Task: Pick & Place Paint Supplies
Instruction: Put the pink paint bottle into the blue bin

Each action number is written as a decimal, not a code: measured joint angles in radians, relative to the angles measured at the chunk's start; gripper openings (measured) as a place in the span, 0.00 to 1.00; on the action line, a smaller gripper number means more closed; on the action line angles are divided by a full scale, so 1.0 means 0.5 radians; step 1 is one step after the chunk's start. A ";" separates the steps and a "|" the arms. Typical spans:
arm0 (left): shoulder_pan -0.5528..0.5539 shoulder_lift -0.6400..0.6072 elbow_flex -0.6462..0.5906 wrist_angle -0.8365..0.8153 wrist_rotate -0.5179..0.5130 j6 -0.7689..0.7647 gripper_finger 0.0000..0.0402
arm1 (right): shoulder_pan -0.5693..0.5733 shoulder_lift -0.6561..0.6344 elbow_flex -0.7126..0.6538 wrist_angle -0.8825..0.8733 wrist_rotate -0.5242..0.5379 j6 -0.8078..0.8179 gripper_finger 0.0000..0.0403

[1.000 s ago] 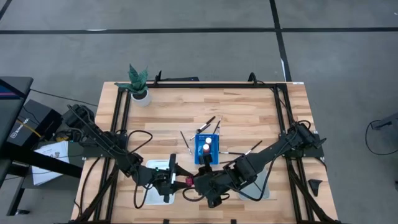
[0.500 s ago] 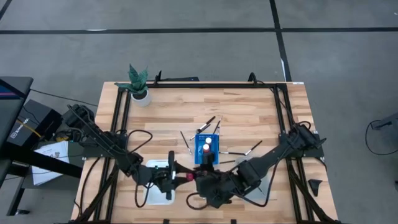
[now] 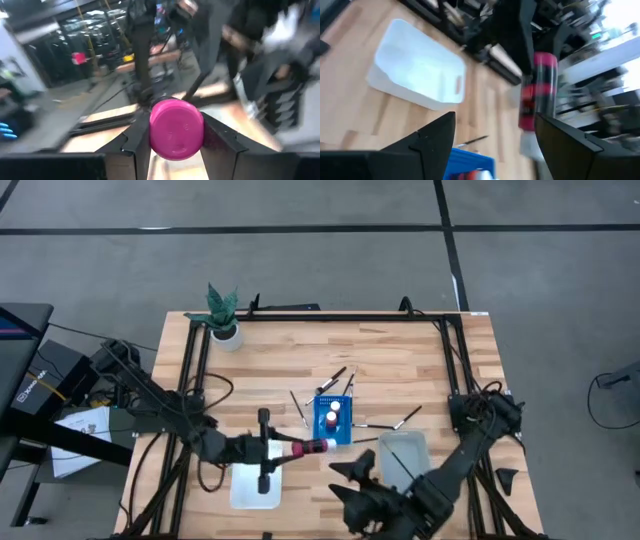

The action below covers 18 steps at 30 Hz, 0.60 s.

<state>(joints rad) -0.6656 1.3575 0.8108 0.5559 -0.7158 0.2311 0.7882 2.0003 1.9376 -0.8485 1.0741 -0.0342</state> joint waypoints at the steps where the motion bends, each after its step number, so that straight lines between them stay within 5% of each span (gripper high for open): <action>1: 0.000 -0.025 0.000 0.000 0.070 -0.076 0.33 | 0.027 0.000 -0.017 0.022 0.082 -0.031 0.66; 7: 0.022 -0.053 -0.001 0.090 0.262 -0.421 0.33 | 0.132 0.001 -0.120 0.370 0.552 -0.540 0.66; 18: 0.077 -0.050 -0.002 0.307 0.400 -0.868 0.33 | 0.118 0.001 -0.122 0.634 0.584 -0.824 0.66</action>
<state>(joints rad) -0.6273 1.3323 0.8101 0.7092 -0.5156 -0.2027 0.8474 2.0006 1.8767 -0.5317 1.3663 -0.4464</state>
